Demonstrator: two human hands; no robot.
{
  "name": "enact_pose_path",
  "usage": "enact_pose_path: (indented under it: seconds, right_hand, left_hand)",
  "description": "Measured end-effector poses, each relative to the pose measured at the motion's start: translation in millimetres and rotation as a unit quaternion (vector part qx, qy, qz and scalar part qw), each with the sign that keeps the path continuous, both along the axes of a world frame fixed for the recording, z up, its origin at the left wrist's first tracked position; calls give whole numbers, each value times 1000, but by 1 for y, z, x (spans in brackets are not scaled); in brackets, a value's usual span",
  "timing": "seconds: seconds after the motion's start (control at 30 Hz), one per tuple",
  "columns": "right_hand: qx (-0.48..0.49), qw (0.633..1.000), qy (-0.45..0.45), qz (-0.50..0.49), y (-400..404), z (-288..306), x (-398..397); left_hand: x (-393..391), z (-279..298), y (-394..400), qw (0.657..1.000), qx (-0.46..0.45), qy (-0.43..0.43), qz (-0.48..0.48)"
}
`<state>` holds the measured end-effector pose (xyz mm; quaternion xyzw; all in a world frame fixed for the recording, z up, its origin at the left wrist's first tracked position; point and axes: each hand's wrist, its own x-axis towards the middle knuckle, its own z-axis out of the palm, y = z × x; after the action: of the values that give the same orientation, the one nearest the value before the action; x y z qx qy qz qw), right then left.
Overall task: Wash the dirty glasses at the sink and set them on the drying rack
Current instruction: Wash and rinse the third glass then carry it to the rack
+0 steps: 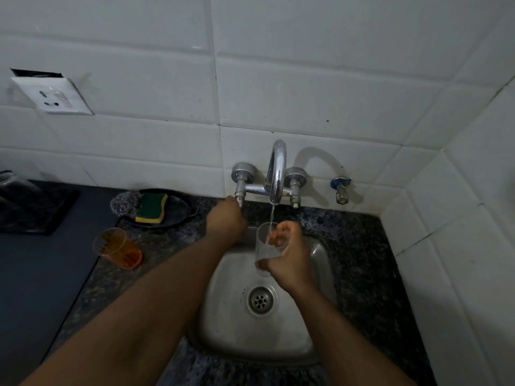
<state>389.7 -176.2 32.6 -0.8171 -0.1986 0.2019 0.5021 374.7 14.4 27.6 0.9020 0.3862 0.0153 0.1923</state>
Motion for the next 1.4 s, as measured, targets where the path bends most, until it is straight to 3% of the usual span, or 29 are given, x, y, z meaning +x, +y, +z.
enact_pose_path:
  seconds: [0.07, 0.1, 0.2, 0.37, 0.5, 0.6, 0.67, 0.77, 0.9, 1.0, 1.1, 1.3, 1.4]
  right_hand:
    - [-8, 1000, 3, 28, 0, 0, 3]
    - [-14, 999, 12, 47, -2, 0, 3]
    - [-19, 999, 32, 39, -7, -2, 3]
    - [-41, 984, 151, 80, -10, -6, 1]
    - [-44, 959, 266, 83, -19, -10, -9]
    - [-82, 935, 322, 121, -22, -12, -15]
    - [-167, 928, 289, 164, -20, -11, -8]
    - [-305, 904, 225, 197, -14, -7, 11]
    - [-386, 880, 173, 218, -5, 15, 29]
    - [-387, 879, 182, 208, -4, 25, 39]
    - [-329, 910, 180, 178, -5, 25, 40]
    - [-249, 952, -35, 176, -5, 8, 25]
    - [-195, 965, -63, 163, -4, 3, 15]
  left_hand:
    - [-12, -10, -13, 980, -171, -53, 91]
    - [-19, -14, -23, 952, -271, -83, 115]
    - [-43, -21, -56, 824, -535, -151, 112]
    - [-81, -23, -83, 691, -671, -248, 106]
    - [-84, -35, -83, 670, -690, -249, 113]
    - [-78, -38, -83, 693, -673, -207, 153]
    - [-77, -42, -86, 699, -671, -178, 169]
    - [-75, -54, -95, 669, -704, -159, 178]
    - [-68, -66, -109, 652, -720, -156, 177]
    - [-66, -67, -113, 631, -722, -188, 211]
    - [-68, -70, -108, 609, -717, -212, 263]
    - [-70, -71, -100, 552, -726, -252, 324]
    - [-71, -66, -99, 536, -736, -264, 319]
